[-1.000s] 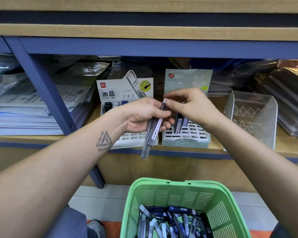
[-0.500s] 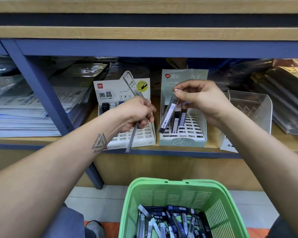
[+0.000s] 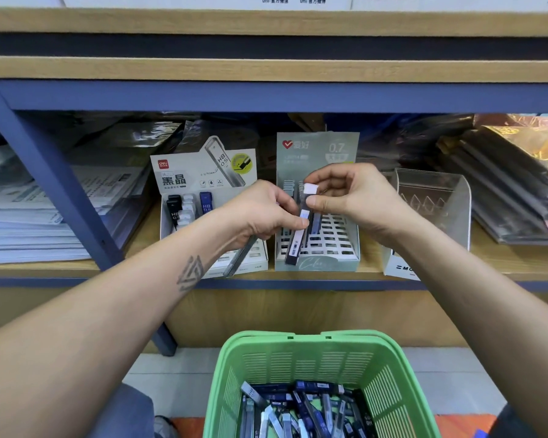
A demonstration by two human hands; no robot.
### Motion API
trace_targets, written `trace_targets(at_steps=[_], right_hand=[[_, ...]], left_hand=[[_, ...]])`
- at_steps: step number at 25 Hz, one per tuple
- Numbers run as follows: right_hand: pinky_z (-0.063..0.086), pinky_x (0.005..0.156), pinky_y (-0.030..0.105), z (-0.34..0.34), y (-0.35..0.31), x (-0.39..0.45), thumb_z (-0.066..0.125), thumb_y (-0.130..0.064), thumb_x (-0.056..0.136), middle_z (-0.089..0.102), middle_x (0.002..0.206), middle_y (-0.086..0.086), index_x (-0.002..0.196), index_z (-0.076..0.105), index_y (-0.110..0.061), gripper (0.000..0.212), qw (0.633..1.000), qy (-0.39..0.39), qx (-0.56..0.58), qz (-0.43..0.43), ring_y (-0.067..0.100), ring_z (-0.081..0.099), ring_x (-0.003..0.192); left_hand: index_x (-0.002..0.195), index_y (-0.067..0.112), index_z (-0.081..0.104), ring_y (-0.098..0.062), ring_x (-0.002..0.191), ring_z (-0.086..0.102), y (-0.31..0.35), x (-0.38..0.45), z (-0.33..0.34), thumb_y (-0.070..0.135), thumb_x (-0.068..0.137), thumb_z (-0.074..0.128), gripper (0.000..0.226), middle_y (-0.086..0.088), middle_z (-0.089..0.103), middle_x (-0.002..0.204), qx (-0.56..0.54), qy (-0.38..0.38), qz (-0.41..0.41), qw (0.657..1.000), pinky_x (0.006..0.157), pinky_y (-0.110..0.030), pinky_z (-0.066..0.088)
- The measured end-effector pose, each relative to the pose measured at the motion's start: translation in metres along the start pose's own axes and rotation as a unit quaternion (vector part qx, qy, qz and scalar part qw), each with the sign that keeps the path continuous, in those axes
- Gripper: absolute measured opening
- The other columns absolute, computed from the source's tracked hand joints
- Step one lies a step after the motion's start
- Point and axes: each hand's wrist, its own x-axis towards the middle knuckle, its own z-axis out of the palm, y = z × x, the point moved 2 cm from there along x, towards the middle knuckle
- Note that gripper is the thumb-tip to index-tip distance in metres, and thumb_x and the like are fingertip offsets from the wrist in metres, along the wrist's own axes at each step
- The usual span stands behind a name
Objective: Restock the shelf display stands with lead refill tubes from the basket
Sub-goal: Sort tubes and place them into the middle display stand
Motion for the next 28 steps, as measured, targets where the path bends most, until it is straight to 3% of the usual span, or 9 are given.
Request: trace_targets(at_steps=[3,8,13,16,22,26,28], right_hand=[[0.06,0.082,0.039,-0.004,-0.003,-0.003,0.082,-0.003,0.08,0.071,0.081,0.005,0.1,0.073,-0.011,0.023,0.998,0.023,-0.048,-0.026,0.019,0.067,0.074],[0.055,0.076,0.03,-0.017,0.002,-0.003,0.082,-0.007,0.081,0.072,0.08,-0.004,0.089,0.068,-0.031,0.029,0.986,0.091,-0.122,-0.072,0.014,0.068,0.076],[0.057,0.08,0.026,-0.002,0.008,-0.007,0.081,-0.011,0.083,0.073,0.084,-0.003,0.098,0.073,-0.023,0.021,0.976,0.083,-0.172,-0.102,0.011,0.069,0.081],[0.057,0.079,0.027,0.002,0.009,-0.008,0.082,-0.013,0.083,0.071,0.083,-0.006,0.094,0.071,-0.027,0.021,0.972,0.075,-0.194,-0.108,0.008,0.068,0.08],[0.059,0.078,0.038,0.001,0.005,-0.008,0.084,-0.009,0.08,0.072,0.081,0.001,0.082,0.068,-0.03,0.026,0.979,0.042,-0.171,-0.1,0.018,0.069,0.078],[0.057,0.077,0.03,0.006,0.013,-0.008,0.079,-0.015,0.087,0.074,0.082,-0.002,0.091,0.076,-0.021,0.007,0.969,0.045,-0.224,-0.096,0.012,0.068,0.076],[0.053,0.081,0.023,0.009,0.016,-0.009,0.074,-0.018,0.092,0.076,0.092,-0.004,0.1,0.079,-0.017,0.011,0.949,0.049,-0.291,-0.109,0.006,0.066,0.082]], left_hand=[[0.094,-0.004,0.068,-0.011,0.04,0.027,-0.001,0.004,0.001,0.005,0.082,0.079,0.018,-0.004,0.048,0.051,0.013,-0.003,-0.019,1.0,0.041,-0.019,0.019],[0.094,-0.001,0.071,-0.015,0.043,0.039,-0.019,0.018,-0.01,0.007,0.081,0.076,0.017,-0.021,0.069,0.083,0.149,0.097,-0.073,0.981,0.041,-0.022,0.031],[0.095,0.008,0.068,-0.018,0.073,0.061,-0.034,0.031,0.0,0.018,0.077,0.08,0.024,-0.007,0.067,0.088,0.294,0.136,-0.044,0.945,0.051,-0.026,0.044],[0.085,0.009,0.063,-0.018,0.07,0.059,-0.039,0.033,0.006,0.018,0.077,0.079,0.019,-0.007,0.063,0.082,0.329,0.137,-0.03,0.934,0.048,-0.026,0.038],[0.078,0.01,0.06,-0.015,0.065,0.054,-0.04,0.039,0.006,0.009,0.079,0.075,0.015,-0.006,0.058,0.078,0.347,0.156,-0.034,0.924,0.044,-0.024,0.033],[0.079,0.009,0.061,-0.018,0.066,0.057,-0.04,0.04,0.007,0.007,0.079,0.073,0.013,-0.007,0.059,0.078,0.348,0.158,-0.039,0.923,0.044,-0.025,0.035],[0.083,0.008,0.062,-0.018,0.068,0.058,-0.041,0.041,0.008,0.007,0.079,0.074,0.012,-0.007,0.061,0.08,0.344,0.154,-0.04,0.925,0.045,-0.025,0.036]])
